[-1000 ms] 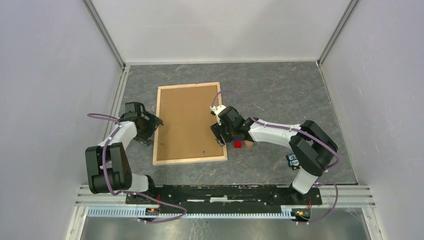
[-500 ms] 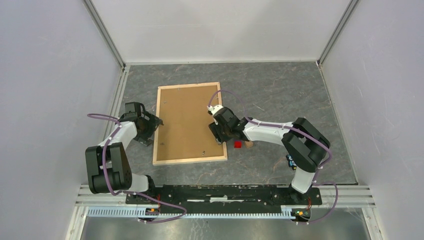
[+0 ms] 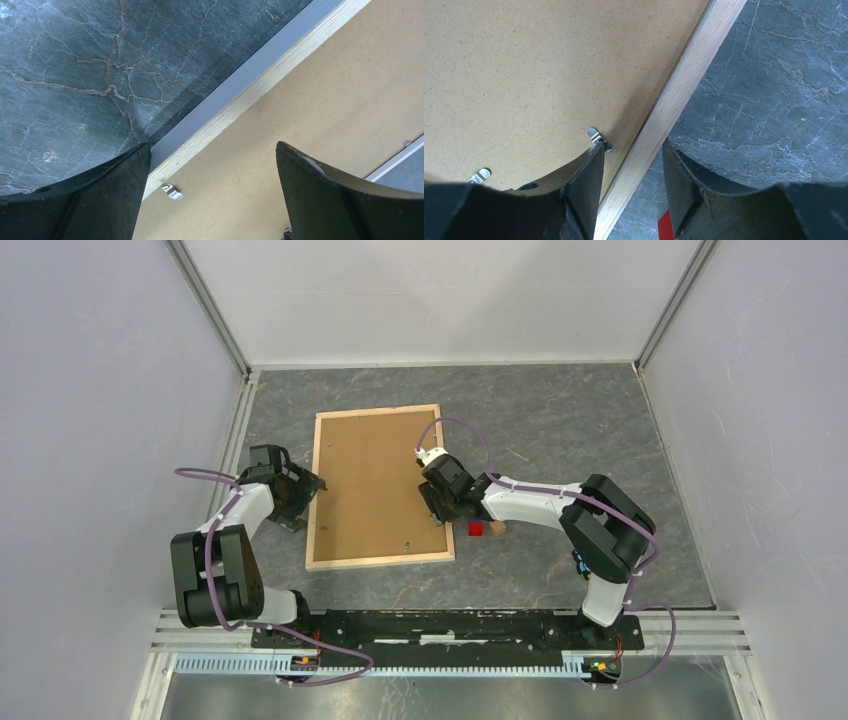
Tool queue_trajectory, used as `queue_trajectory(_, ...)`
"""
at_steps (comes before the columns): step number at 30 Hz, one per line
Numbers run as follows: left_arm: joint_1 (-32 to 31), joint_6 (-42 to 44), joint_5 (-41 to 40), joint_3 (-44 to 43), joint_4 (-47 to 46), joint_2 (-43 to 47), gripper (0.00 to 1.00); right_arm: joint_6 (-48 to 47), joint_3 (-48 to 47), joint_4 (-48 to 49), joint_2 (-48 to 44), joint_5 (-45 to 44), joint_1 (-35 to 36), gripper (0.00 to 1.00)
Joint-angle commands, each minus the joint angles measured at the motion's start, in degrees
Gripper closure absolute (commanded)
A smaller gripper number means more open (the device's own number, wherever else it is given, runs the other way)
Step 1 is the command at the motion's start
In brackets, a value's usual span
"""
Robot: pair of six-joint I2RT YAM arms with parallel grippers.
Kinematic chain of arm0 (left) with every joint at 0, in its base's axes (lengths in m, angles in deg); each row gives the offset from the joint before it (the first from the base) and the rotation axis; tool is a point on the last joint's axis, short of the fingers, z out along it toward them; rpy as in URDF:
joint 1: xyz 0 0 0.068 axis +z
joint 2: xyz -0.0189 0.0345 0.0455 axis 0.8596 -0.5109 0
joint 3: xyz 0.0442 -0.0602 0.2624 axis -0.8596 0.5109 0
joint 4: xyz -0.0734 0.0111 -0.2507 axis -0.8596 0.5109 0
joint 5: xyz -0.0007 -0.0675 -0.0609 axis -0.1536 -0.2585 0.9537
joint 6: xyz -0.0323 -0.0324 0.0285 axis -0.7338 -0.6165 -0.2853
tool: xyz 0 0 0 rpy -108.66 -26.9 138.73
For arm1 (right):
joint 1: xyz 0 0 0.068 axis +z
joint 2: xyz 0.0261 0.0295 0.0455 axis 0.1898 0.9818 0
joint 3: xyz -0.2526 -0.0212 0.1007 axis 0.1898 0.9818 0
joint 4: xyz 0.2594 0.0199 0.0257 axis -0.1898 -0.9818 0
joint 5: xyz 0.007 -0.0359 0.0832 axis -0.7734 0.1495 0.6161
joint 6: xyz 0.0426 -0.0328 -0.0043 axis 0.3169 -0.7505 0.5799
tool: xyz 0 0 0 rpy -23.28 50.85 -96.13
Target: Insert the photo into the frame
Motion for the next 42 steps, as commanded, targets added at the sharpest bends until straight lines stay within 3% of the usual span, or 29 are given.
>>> queue_trajectory(1, -0.1, -2.6, 2.7, 0.4, -2.3, 0.8, 0.0, 1.6, -1.1, 1.9, 3.2, -0.3, 1.2, 0.47)
queue_trajectory(9, -0.1, -2.7, 2.7, 0.6, -2.4, 1.0, 0.0, 5.5, -2.0, 0.0, 4.2, -3.0, 1.7, 0.41)
queue_trajectory(17, -0.1, -2.9, 2.9, 0.6, -2.5, 1.1, 0.0, 8.5, -2.3, -0.1, 4.4, -4.6, 1.7, 0.42)
queue_trajectory(22, -0.2, -3.0, 3.1, 0.8, -2.6, 1.0, 0.0, 12.3, -1.0, 2.2, 4.0, -4.7, 1.8, 0.5)
queue_trajectory(26, -0.1, -3.1, 3.1, 0.7, -2.7, 0.9, 0.0, 15.3, -0.9, 2.0, 4.5, -5.4, 1.7, 0.64)
queue_trajectory(31, -0.1, -3.2, 3.3, 1.0, -2.7, 0.8, 0.0, 20.1, -1.6, -0.7, 5.5, -6.8, 2.0, 0.66)
queue_trajectory(36, -0.1, -3.3, 3.2, 0.9, -2.7, 0.8, 0.0, 22.1, -2.2, -2.6, 5.7, -7.4, 2.9, 0.64)
queue_trajectory(42, -0.1, -3.3, 3.1, 0.9, -2.7, 1.0, 0.0, 16.5, -4.7, -4.6, 1.8, -9.7, 3.0, 0.5)
